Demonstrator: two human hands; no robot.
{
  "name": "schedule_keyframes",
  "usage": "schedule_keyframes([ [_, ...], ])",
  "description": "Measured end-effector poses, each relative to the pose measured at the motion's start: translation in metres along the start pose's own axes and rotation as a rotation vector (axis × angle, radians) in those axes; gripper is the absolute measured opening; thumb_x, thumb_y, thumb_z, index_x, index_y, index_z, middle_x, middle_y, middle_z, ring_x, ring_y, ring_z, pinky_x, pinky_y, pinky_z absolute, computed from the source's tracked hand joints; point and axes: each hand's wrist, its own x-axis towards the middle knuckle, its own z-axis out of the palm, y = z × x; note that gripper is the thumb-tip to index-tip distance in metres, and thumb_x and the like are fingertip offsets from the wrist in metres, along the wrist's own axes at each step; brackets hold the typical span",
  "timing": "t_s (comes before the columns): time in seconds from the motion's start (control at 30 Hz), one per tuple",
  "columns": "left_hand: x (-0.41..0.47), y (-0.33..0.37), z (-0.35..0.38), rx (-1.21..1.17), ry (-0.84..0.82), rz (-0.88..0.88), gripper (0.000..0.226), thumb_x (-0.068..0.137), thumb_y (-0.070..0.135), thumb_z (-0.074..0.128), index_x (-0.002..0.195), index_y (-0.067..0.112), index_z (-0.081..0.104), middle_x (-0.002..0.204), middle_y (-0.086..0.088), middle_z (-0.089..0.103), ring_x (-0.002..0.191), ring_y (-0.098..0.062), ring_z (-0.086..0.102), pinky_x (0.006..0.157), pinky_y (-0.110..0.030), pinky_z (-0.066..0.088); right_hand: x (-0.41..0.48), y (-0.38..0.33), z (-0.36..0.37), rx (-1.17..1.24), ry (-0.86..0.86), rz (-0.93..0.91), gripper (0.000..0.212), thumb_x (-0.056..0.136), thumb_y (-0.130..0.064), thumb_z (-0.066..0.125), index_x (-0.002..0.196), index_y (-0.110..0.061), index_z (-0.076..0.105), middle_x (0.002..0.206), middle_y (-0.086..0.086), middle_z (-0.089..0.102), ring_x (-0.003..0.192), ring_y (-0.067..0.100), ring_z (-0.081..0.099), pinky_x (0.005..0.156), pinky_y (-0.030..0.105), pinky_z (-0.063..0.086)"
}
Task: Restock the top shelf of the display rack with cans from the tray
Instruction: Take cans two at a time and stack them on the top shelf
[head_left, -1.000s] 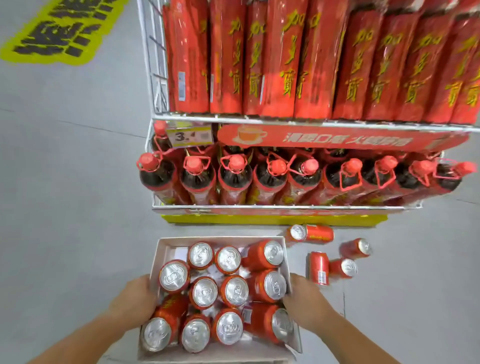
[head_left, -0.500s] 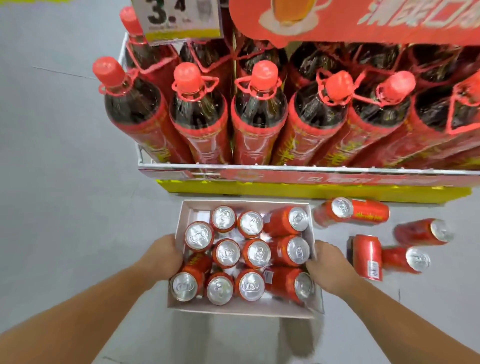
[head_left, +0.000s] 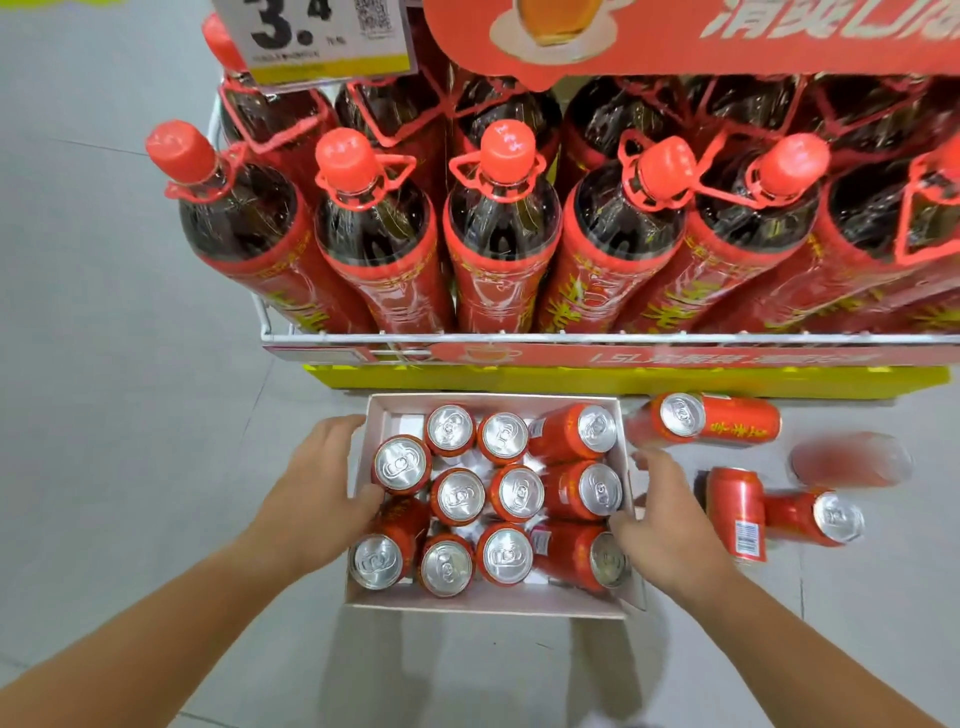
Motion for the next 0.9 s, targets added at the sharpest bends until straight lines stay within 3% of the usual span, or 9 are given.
schedule_keyframes([
  [0.1,-0.007,0.003,-0.003,0.098,-0.041,0.197,0.071,0.073,0.052,0.062,0.137,0.025,0.046,0.137,0.009,0.048,0.129,-0.013,0.043,0.105,-0.031,0.039,-0.003,0.0,0.005,-0.117,0.055,-0.157,0.05,0.078,-0.024,0.072,0.119,-0.027,0.045,0.123,-0.008,0.042,0.112,0.016,0.051,0.087,0.033,0.043],
  [0.23,0.008,0.0,0.008,0.118,-0.099,0.199,0.086,0.071,0.056,0.072,0.144,0.021,0.044,0.136,0.007,0.05,0.132,-0.015,0.04,0.111,-0.034,0.038,0.007,0.0,0.013,-0.279,-0.011,-0.136,0.07,0.076,-0.048,0.07,0.139,-0.029,0.046,0.151,-0.004,0.033,0.131,0.023,0.046,0.099,0.044,0.05],
  [0.4,0.026,-0.011,0.017,0.247,-0.107,0.217,0.086,0.066,0.046,0.078,0.143,0.023,0.048,0.136,0.003,0.058,0.13,-0.019,0.047,0.108,-0.033,0.041,0.022,-0.004,0.019,-0.325,-0.038,-0.058,0.077,0.072,-0.046,0.077,0.14,-0.025,0.047,0.146,0.001,0.036,0.132,0.028,0.044,0.104,0.047,0.048],
  [0.53,0.033,-0.004,0.014,0.3,-0.07,0.232,0.063,0.064,0.038,0.081,0.123,0.033,0.06,0.117,0.008,0.067,0.114,-0.018,0.055,0.095,-0.033,0.046,0.02,-0.011,0.017,-0.312,0.005,-0.086,0.072,0.064,-0.046,0.079,0.128,-0.022,0.059,0.134,0.0,0.045,0.125,0.026,0.049,0.102,0.045,0.049],
  [0.73,0.018,0.021,-0.004,0.016,-0.049,0.142,0.06,0.063,0.028,0.092,0.113,0.036,0.059,0.111,0.012,0.06,0.099,-0.008,0.056,0.088,-0.025,0.043,-0.007,-0.025,0.003,-0.139,0.123,-0.221,0.068,0.061,-0.029,0.086,0.119,-0.015,0.054,0.139,-0.002,0.038,0.131,0.015,0.032,0.111,0.031,0.035],
  [0.77,0.015,0.025,-0.008,-0.049,-0.049,0.109,0.061,0.062,0.025,0.093,0.11,0.039,0.058,0.11,0.013,0.059,0.099,-0.005,0.056,0.089,-0.024,0.044,-0.012,-0.03,-0.001,-0.088,0.123,-0.217,0.065,0.062,-0.025,0.087,0.117,-0.017,0.053,0.133,-0.003,0.044,0.125,0.01,0.039,0.107,0.026,0.039],
  [0.83,0.012,0.032,-0.016,-0.205,-0.048,0.054,0.061,0.056,0.022,0.095,0.103,0.039,0.059,0.106,0.014,0.063,0.097,-0.003,0.062,0.089,-0.025,0.049,-0.024,-0.043,-0.013,0.094,0.082,-0.158,0.057,0.064,-0.012,0.087,0.109,-0.025,0.054,0.111,-0.007,0.064,0.095,-0.004,0.06,0.082,0.01,0.049],
  [0.9,0.009,0.04,-0.027,-0.396,-0.065,-0.016,0.061,0.054,0.015,0.097,0.101,0.032,0.062,0.095,0.012,0.071,0.087,-0.005,0.07,0.079,-0.026,0.056,-0.031,-0.054,-0.024,0.244,0.05,-0.118,0.053,0.068,-0.004,0.085,0.104,-0.028,0.056,0.091,-0.009,0.071,0.073,-0.006,0.066,0.062,0.005,0.046],
])
